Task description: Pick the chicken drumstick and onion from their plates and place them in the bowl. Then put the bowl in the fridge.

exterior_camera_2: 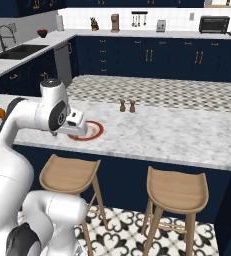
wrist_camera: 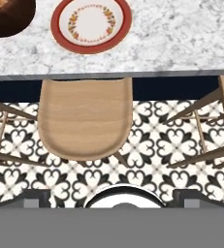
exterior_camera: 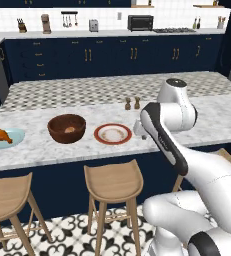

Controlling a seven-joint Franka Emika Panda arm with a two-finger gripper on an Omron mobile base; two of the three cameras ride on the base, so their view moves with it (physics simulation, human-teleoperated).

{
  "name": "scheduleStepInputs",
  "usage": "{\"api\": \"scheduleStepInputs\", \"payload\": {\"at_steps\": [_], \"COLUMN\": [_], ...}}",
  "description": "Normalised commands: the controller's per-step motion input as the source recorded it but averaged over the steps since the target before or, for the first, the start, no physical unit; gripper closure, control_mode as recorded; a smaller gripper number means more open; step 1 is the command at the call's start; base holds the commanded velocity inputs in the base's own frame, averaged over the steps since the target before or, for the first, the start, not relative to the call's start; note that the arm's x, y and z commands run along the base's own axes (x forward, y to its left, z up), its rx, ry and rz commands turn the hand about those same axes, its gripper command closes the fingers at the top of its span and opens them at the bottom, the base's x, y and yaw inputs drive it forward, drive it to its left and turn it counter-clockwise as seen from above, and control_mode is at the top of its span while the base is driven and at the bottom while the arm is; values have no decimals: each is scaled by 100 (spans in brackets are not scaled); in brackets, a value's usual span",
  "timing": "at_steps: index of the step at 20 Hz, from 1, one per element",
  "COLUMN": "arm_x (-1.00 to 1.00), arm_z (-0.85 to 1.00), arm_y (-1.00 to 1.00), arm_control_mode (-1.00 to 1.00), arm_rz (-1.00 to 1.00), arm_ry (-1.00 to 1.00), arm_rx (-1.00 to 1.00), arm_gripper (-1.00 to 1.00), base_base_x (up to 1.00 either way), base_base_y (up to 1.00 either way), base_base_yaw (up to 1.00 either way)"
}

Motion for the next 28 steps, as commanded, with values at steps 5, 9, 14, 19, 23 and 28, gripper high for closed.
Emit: {"api": "scheduleStepInputs", "payload": {"at_steps": [5, 9, 14, 19, 23, 28], "arm_x": [-13, -2, -1, 0, 0, 0], "arm_z": [7, 1, 1, 0, 0, 0], "arm_y": [-3, -8, -5, -1, 0, 0], "arm_control_mode": [-100, -100, -100, 100, 100, 100], "arm_rz": [-10, 0, 1, 0, 0, 0], "arm_ry": [0, 0, 1, 0, 0, 0], "arm_rx": [-1, 0, 0, 0, 0, 0], "arm_gripper": [-100, -100, -100, -100, -100, -100], "base_base_x": [0, 0, 0, -21, -1, 0], "base_base_y": [0, 0, 0, 27, 100, 100], "base_base_yaw": [0, 0, 0, 0, 0, 2]}}
